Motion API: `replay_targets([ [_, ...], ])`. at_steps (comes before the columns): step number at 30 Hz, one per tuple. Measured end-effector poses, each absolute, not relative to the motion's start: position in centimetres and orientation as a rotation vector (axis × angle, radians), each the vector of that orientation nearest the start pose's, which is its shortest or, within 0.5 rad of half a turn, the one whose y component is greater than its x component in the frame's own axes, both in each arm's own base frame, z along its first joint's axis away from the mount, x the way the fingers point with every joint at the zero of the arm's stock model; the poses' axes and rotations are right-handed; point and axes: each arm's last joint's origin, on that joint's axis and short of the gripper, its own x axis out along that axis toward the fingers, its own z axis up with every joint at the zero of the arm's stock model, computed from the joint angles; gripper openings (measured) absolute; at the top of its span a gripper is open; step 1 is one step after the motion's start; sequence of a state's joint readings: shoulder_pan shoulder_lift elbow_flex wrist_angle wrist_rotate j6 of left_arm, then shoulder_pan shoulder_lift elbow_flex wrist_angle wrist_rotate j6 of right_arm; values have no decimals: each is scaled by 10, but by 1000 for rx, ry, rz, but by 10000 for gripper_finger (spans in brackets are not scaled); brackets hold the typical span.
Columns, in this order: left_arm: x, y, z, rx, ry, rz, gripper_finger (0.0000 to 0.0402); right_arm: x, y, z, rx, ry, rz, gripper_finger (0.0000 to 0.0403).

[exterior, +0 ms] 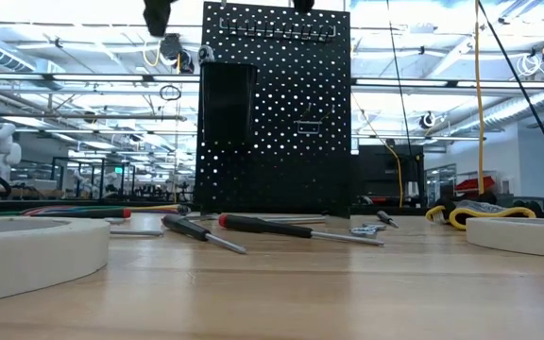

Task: Hang tools onto peg board
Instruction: Put the violet pen into the peg board

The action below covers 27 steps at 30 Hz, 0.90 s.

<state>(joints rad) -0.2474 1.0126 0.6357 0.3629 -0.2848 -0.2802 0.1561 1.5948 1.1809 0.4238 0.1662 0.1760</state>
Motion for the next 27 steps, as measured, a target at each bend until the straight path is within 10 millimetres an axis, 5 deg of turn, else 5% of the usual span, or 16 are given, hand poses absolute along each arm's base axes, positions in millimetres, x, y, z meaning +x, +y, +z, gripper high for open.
replay_targets([
  [7,201,-40,315,-260,-120,28,132,368,52,317,214,82,112,16],
  [27,235,-52,300,-171,-162,-117,205,368,51,319,199,62,155,16],
])
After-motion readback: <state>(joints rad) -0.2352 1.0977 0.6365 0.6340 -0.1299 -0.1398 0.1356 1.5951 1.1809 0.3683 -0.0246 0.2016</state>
